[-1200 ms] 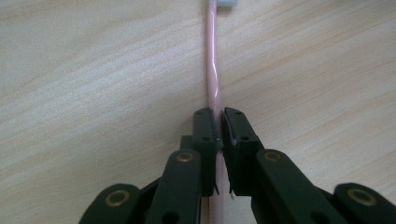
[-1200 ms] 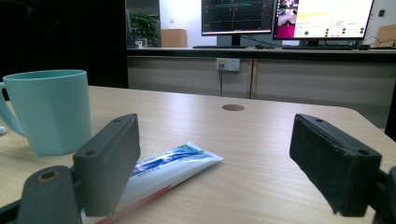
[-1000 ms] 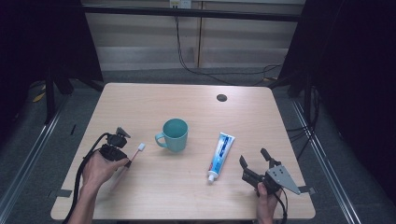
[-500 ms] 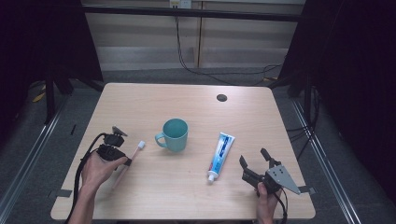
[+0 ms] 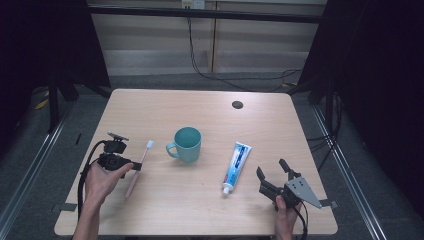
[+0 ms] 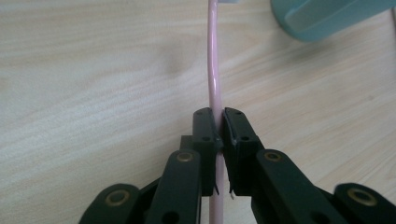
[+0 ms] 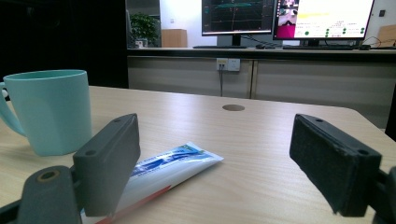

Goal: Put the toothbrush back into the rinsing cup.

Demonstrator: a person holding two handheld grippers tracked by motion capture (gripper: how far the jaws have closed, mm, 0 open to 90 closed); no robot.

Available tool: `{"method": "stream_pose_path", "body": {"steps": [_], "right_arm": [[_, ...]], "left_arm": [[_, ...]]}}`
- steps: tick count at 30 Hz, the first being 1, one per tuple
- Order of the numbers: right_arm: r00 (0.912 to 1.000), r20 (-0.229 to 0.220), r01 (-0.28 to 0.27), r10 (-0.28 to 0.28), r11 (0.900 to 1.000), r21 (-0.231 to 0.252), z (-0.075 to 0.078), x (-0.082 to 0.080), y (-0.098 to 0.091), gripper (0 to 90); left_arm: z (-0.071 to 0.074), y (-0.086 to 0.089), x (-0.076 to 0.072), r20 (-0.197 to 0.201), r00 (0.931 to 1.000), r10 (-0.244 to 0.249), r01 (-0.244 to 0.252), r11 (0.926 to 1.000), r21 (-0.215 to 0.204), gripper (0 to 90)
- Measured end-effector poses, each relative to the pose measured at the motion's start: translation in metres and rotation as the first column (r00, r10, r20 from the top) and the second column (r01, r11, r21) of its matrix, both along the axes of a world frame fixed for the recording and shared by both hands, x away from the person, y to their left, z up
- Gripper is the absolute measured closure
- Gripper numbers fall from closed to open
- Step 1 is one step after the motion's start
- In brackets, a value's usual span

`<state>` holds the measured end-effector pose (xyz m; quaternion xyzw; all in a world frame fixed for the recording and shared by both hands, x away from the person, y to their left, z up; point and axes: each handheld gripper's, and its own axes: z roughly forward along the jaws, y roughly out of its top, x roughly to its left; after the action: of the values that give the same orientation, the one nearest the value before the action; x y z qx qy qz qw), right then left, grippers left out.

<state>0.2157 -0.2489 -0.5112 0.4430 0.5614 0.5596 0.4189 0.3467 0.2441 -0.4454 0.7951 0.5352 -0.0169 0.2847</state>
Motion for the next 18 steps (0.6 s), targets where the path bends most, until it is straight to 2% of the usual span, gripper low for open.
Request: {"method": "stream_pose_path", "body": {"steps": [4,6,10,16,18], "right_arm": [[1.0000,-0.001,-0.001,0.001,1.0000,0.000,0.000,0.000,0.000,15.6],[1.0000,-0.001,-0.001,0.001,1.0000,0.000,0.000,0.000,0.000,15.6],[1.0000,0.000,-0.001,0.001,1.0000,-0.002,0.000,0.000,0.000,15.6],[1.0000,-0.001,-0.001,0.001,1.0000,0.000,0.000,0.000,0.000,15.6],[1.0000,0.000,-0.003,0.003,1.0000,0.001,0.000,0.000,0.000,15.6]], "left_arm": [[0.005,0.004,-0.004,0.048,0.9985,0.024,-0.022,0.9987,-0.046,84.3],[0.008,0.006,-0.006,0.093,0.9950,0.038,-0.032,0.9974,-0.065,84.2],[0.013,0.010,-0.009,0.135,0.9899,0.043,-0.030,0.9943,-0.102,84.3],[0.018,0.012,-0.012,0.193,0.9792,0.065,-0.038,0.9897,-0.138,84.2],[0.019,0.013,-0.015,0.223,0.9718,0.075,-0.041,0.9878,-0.150,84.2]]}}
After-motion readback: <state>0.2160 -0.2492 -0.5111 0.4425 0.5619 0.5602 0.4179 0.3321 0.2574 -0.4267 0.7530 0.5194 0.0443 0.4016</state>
